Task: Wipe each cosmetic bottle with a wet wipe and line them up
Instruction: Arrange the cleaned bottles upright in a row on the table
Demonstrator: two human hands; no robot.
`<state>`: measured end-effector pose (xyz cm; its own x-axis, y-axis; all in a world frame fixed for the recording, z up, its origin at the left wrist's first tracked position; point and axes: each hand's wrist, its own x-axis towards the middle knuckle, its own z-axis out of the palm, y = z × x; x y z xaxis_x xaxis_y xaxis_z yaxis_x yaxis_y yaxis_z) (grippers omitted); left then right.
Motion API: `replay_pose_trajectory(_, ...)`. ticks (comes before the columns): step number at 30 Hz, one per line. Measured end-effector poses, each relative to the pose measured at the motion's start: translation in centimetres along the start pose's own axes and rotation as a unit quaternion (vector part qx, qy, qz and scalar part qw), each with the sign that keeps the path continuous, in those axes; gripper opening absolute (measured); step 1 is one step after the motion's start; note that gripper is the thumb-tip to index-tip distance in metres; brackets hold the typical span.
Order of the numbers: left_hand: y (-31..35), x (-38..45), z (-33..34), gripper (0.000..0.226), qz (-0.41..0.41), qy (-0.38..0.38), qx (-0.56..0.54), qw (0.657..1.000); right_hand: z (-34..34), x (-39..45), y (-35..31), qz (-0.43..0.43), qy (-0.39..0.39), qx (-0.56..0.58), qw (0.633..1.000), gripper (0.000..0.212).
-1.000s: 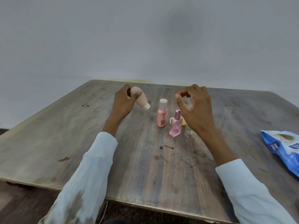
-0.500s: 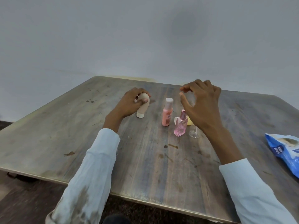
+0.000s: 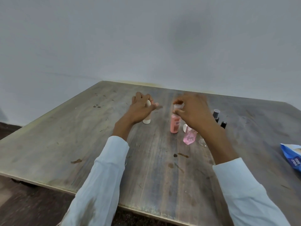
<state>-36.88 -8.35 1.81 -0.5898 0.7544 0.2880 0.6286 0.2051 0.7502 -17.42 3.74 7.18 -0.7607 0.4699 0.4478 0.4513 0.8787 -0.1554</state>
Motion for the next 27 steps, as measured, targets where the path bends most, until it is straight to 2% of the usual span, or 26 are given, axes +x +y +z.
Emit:
replay_pose_trajectory(3, -0.4, 0.2, -0.7, 0.020, 0.010, -0.004, -0.006, 1.000, 0.5, 0.2, -0.4, -0.016, -0.005, 0.019, 1.000, 0.028)
replay_pose_trajectory(8, -0.4, 0.0, -1.3, 0.043, 0.032, 0.049, -0.058, 0.997, 1.8, 0.2, -1.4, -0.040, 0.039, 0.087, 0.995, 0.027)
replay_pose_trajectory(12, -0.3, -0.1, -1.6, 0.052, 0.026, 0.051, -0.081, 0.995, 3.4, 0.2, -2.5, -0.054, 0.053, 0.097, 0.992, 0.028)
replay_pose_trajectory(16, -0.2, -0.3, -1.7, 0.052, 0.027, 0.046, -0.083, 0.995, 3.6, 0.8, -3.1, -0.040, 0.068, 0.109, 0.991, 0.024)
replay_pose_trajectory(20, -0.2, -0.3, -1.8, 0.053, 0.017, 0.045, -0.080, 0.996, 3.4, 2.1, -3.9, 0.009, 0.082, 0.156, 0.984, 0.016)
replay_pose_trajectory(27, -0.2, -0.3, -2.1, 0.052, 0.010, 0.064, -0.101, 0.993, 3.9, 3.3, -4.2, 0.033, 0.068, 0.186, 0.980, 0.029)
